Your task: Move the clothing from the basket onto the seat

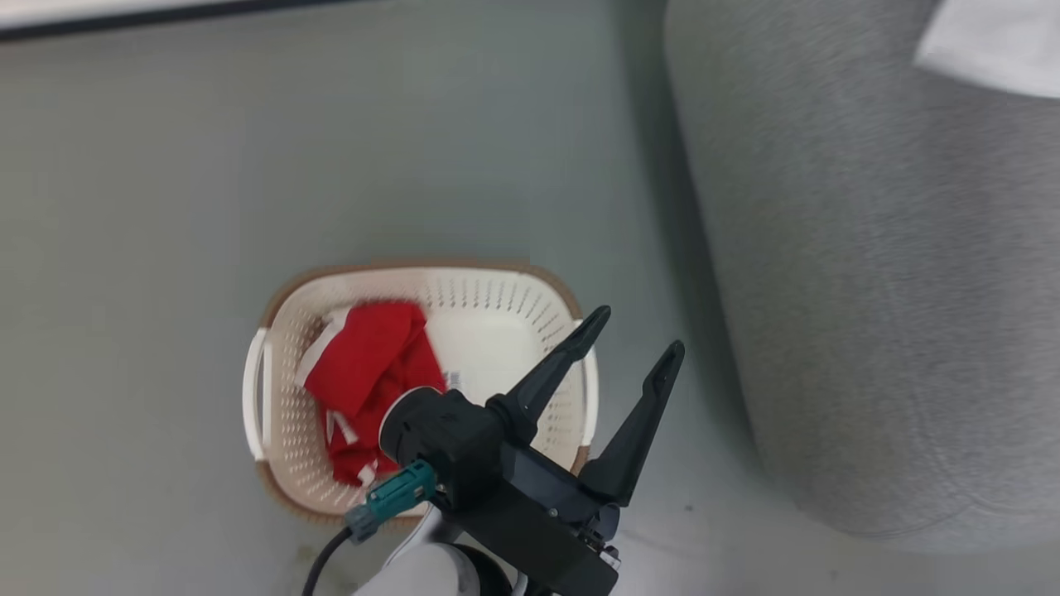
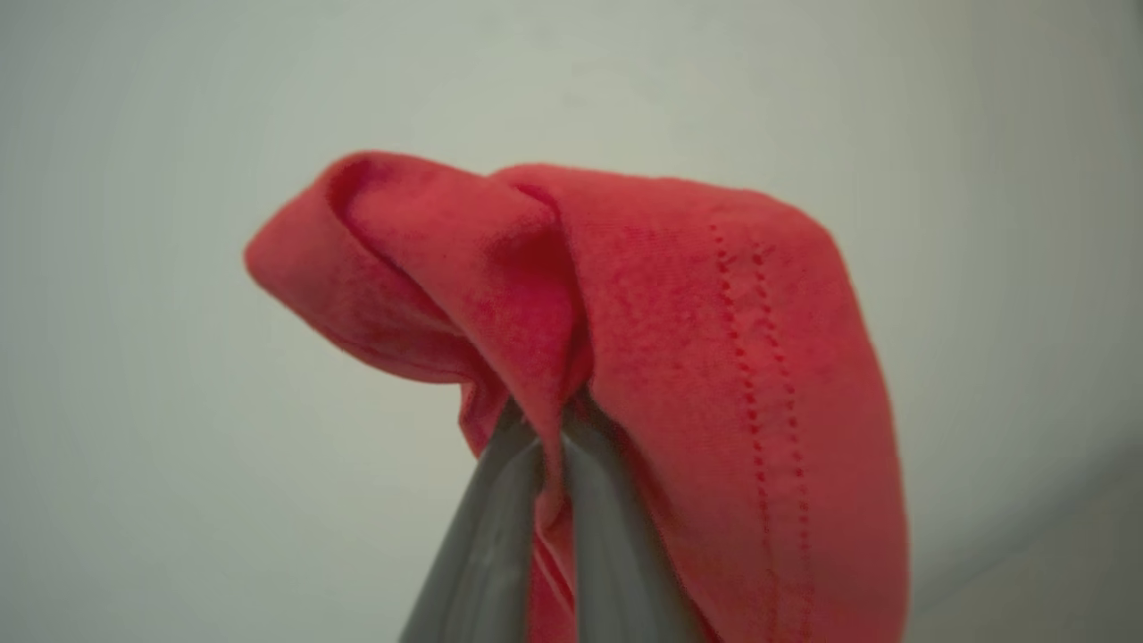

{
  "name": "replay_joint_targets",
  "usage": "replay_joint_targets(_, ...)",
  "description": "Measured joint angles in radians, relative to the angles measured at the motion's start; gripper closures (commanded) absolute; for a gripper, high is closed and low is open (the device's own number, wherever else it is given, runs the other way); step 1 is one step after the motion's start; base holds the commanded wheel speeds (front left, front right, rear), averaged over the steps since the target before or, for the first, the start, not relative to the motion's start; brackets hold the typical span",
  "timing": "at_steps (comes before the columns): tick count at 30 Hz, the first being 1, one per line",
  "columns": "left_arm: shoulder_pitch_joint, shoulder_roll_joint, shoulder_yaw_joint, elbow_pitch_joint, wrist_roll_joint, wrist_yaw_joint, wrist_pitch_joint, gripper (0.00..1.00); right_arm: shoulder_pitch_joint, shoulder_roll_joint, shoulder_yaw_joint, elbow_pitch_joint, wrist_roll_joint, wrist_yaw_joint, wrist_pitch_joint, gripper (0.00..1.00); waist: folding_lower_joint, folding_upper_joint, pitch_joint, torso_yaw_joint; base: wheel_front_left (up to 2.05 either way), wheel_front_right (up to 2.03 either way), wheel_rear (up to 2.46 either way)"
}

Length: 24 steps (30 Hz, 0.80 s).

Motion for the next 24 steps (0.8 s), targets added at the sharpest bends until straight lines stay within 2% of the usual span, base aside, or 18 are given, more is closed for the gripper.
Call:
replay_joint_targets(4, -0.009, 0.002, 0.014, -0.014, 0.013, 0.000, 0.004, 0.00, -0.036, -0.034, -0.038, 0.100, 0.011, -0.009, -0.001, 1.00, 0.0000, 0.0001, 0.059, 0.031, 0.00, 0.00, 0.00)
replay_joint_targets(6, -0.020, 0.004, 0.024, -0.018, 0.030, 0.000, 0.004, 0.00, -0.035, -0.031, -0.040, 0.161, 0.017, -0.009, -0.008, 1.00, 0.0001, 0.0000, 0.089, 0.044, 0.00, 0.00, 0.00)
replay_joint_targets(11, -0.021, 0.037, 0.072, -0.018, 0.044, 0.000, 0.004, 0.00, -0.010, 0.037, -0.015, 0.282, 0.023, -0.007, -0.035, 1.00, 0.0001, 0.0000, 0.152, 0.061, 0.00, 0.00, 0.00)
replay_joint_targets(15, -0.020, 0.053, 0.097, 0.001, 0.049, 0.002, 0.004, 0.00, 0.031, 0.102, 0.017, 0.374, 0.023, 0.013, -0.066, 1.00, 0.0002, 0.0001, 0.181, 0.051, 0.00, 0.00, 0.00)
replay_joint_targets(20, -0.021, 0.046, 0.101, 0.018, 0.047, 0.002, 0.012, 0.00, 0.036, 0.102, 0.025, 0.427, 0.021, 0.029, -0.100, 1.00, -0.0001, 0.0000, 0.174, 0.022, 0.00, 0.00, 0.00)
replay_joint_targets(21, -0.022, 0.042, 0.104, 0.027, 0.043, 0.002, 0.012, 0.00, 0.038, 0.099, 0.029, 0.451, 0.013, 0.037, -0.108, 0.71, -0.0001, 0.0000, 0.159, 0.013, 0.00, 0.00, 0.00)
replay_joint_targets(22, -0.022, 0.040, 0.106, 0.031, 0.041, 0.002, 0.012, 0.00, 0.043, 0.096, 0.034, 0.460, 0.008, 0.037, -0.108, 0.04, -0.0002, 0.0000, 0.151, 0.009, 0.00, 0.00, 0.00)
replay_joint_targets(23, -0.022, 0.038, 0.107, 0.034, 0.038, 0.002, 0.011, 0.00, 0.050, 0.093, 0.042, 0.467, 0.000, 0.040, -0.110, 0.00, -0.0002, -0.0001, 0.143, 0.005, 0.00, 0.00, 0.00)
replay_joint_targets(24, -0.022, 0.033, 0.108, 0.039, 0.035, 0.002, 0.011, 0.00, 0.057, 0.090, 0.050, 0.475, -0.011, 0.043, -0.116, 0.00, -0.0003, -0.0001, 0.134, 0.001, 0.00, 0.00, 0.00)
